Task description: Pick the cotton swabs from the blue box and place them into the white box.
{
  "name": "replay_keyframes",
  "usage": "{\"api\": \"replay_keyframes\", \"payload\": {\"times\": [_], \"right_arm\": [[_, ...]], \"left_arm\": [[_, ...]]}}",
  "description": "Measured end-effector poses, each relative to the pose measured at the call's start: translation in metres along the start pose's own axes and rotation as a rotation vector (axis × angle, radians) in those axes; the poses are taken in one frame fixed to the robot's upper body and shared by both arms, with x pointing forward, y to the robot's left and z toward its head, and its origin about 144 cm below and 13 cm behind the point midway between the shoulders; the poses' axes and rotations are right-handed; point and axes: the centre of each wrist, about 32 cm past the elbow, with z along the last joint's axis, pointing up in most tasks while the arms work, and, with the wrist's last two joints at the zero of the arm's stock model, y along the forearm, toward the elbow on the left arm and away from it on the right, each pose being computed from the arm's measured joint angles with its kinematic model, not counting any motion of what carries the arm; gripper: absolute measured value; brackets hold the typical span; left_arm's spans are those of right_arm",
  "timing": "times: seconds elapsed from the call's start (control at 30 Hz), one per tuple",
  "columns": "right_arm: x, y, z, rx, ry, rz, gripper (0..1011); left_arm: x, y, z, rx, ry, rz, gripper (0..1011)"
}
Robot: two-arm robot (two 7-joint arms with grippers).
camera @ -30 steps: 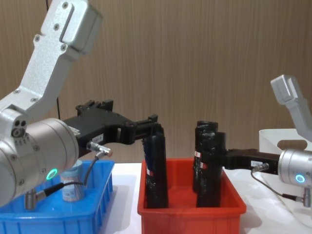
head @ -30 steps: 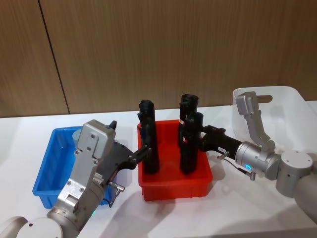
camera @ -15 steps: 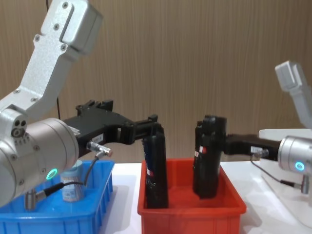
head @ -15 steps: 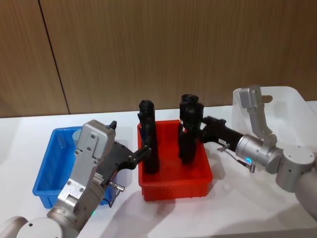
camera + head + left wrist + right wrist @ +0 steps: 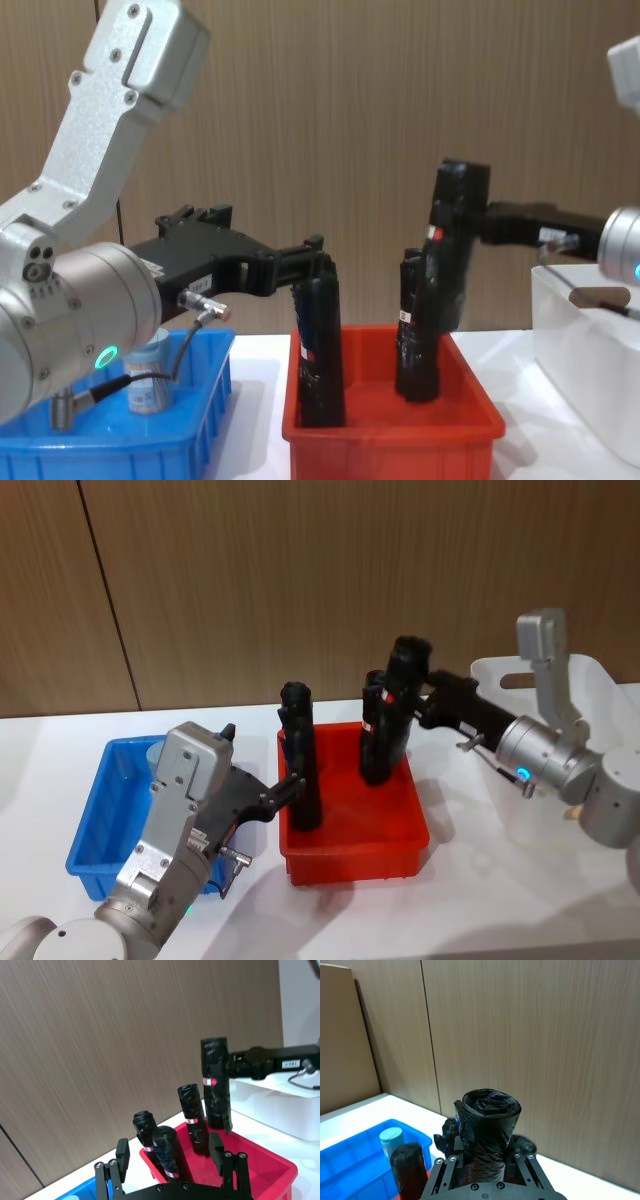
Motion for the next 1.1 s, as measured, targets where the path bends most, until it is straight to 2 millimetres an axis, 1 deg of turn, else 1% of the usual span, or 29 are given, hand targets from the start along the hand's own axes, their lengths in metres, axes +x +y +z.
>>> {"api": "replay_keyframes", "payload": {"times": [0.37, 0.6, 0.77, 0.87, 1.1], "right_arm": [[0.001, -0.019, 0.034, 0.036, -0.066, -0.067, 437], [0.009, -0.036, 0.056, 0.055, -0.119, -0.150, 437], [0.015, -0.044, 0.065, 0.057, -0.146, -0.197, 437], [0.021, -0.051, 0.072, 0.053, -0.170, -0.245, 436], [0.035, -0.062, 0.078, 0.027, -0.215, -0.331, 437]], "left_arm": [[0.000, 0.000, 0.000, 0.000, 0.000, 0.000, 1004], [0.000, 0.000, 0.000, 0.000, 0.000, 0.000, 1004], [0.000, 0.000, 0.000, 0.000, 0.000, 0.000, 1004], [0.000, 0.000, 0.000, 0.000, 0.000, 0.000, 1004], [0.000, 0.000, 0.000, 0.000, 0.000, 0.000, 1004]]}}
